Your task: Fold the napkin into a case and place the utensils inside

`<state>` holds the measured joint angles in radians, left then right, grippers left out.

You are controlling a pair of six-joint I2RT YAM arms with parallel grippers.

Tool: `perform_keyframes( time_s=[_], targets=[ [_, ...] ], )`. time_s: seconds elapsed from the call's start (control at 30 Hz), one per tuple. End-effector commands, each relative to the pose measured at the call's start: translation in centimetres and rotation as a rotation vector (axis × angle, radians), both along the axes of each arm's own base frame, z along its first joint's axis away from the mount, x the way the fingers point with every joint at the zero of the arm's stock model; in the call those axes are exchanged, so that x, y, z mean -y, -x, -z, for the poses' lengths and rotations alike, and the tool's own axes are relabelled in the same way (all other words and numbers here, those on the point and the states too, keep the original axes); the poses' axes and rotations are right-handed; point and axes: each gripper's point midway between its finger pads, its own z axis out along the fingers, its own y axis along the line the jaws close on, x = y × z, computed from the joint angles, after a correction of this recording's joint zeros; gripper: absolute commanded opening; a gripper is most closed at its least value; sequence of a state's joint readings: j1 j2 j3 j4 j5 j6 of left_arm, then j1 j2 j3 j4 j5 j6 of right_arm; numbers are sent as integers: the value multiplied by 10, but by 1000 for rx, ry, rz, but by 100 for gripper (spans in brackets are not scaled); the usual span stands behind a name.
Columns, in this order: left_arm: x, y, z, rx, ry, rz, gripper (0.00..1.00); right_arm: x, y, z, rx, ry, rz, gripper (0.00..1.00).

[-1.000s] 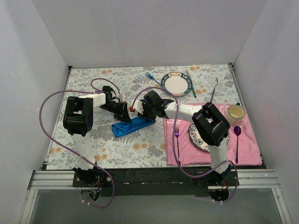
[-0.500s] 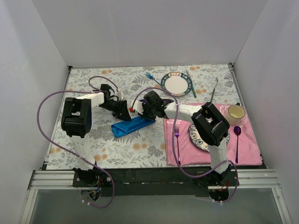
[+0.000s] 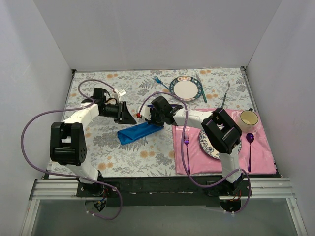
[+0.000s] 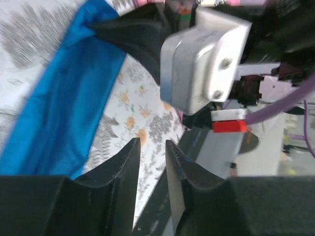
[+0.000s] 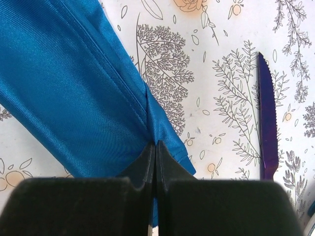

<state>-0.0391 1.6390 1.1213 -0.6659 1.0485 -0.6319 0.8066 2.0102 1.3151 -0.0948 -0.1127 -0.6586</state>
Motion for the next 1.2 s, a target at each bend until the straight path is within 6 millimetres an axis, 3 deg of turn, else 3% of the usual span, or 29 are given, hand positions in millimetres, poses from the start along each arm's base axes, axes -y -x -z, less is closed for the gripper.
perform_keyframes(
  time_s=[0.0,0.23,0.3,0.37,0.5,0.63,0.77,0.93,1.17],
  targets=[
    [20,28,18,-145,15,1,24,31,15,43,-83,124,59,1],
    [15,4,76,-266,-103,-87,15,36,18,43,-66,122,83,1],
    [11,7,100,-325,-147,-92,9,36,18,41,-60,114,90,1],
    [6,14,119,-381,-193,-90,5,32,13,30,-36,87,113,3],
    [-2,24,143,-441,-261,-80,0,19,3,-3,-18,17,153,15],
    [-5,23,151,-451,-288,-88,0,7,-6,-43,-3,-48,174,35],
    [-6,22,150,-445,-292,-88,0,10,-4,-66,12,-68,174,36],
    [-6,24,150,-444,-291,-81,0,19,1,-61,47,-42,130,36],
    [-6,22,148,-432,-291,-80,0,22,9,-38,19,-9,106,36]
  ],
)
